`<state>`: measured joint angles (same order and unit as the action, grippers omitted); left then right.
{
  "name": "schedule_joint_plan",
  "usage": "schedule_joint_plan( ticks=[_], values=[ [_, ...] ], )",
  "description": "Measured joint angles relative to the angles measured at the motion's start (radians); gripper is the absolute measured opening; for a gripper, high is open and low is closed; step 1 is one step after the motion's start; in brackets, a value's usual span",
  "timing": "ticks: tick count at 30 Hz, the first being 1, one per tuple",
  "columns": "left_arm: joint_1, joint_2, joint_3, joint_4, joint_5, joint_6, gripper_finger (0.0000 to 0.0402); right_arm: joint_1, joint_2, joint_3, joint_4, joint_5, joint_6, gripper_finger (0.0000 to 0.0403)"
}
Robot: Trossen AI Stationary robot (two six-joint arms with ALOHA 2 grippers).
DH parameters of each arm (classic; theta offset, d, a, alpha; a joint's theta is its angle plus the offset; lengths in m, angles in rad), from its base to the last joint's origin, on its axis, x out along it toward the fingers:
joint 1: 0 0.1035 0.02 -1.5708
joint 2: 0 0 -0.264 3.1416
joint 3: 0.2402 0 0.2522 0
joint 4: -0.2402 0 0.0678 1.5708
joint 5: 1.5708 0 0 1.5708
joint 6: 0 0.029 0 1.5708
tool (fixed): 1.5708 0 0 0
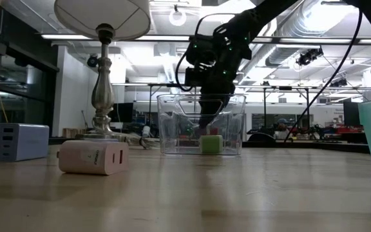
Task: Pick & Place Office items
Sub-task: Put the purple charger adapter into the transparent bin, then put the white charger adapter into the transparent bin
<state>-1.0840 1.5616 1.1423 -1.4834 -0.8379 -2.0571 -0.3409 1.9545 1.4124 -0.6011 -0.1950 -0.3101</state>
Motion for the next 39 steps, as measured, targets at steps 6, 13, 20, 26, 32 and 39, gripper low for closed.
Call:
schedule_joint_plan(
  ticks=[6,13,20,26,32,39],
  values=[
    [0.000,0.000,0.000,0.000,0.000,0.000,0.0232,0.001,0.000,0.000,0.000,0.011,-0.001,0.0190],
    [0.000,0.000,0.000,0.000,0.000,0.000,0.0232,0.001,0.000,0.000,0.000,0.011,-0.001,0.0192],
    [0.000,0.000,0.000,0.000,0.000,0.000,0.0232,0.002,0.000,0.000,0.000,0.010,-0.001,0.0192],
    [0.000,0.000,0.000,0.000,0.000,0.000,0.0232,0.003,0.000,0.000,0.010,0.013,-0.001,0.0192],
    [0.000,0.000,0.000,0.000,0.000,0.000,0.0232,0.028,-0.023,-0.002,0.049,0.078,-0.004,0.0192],
    [0.000,0.000,0.000,0.000,0.000,0.000,0.0232,0.066,-0.102,-0.002,0.054,0.113,-0.008,0.0192]
  ],
)
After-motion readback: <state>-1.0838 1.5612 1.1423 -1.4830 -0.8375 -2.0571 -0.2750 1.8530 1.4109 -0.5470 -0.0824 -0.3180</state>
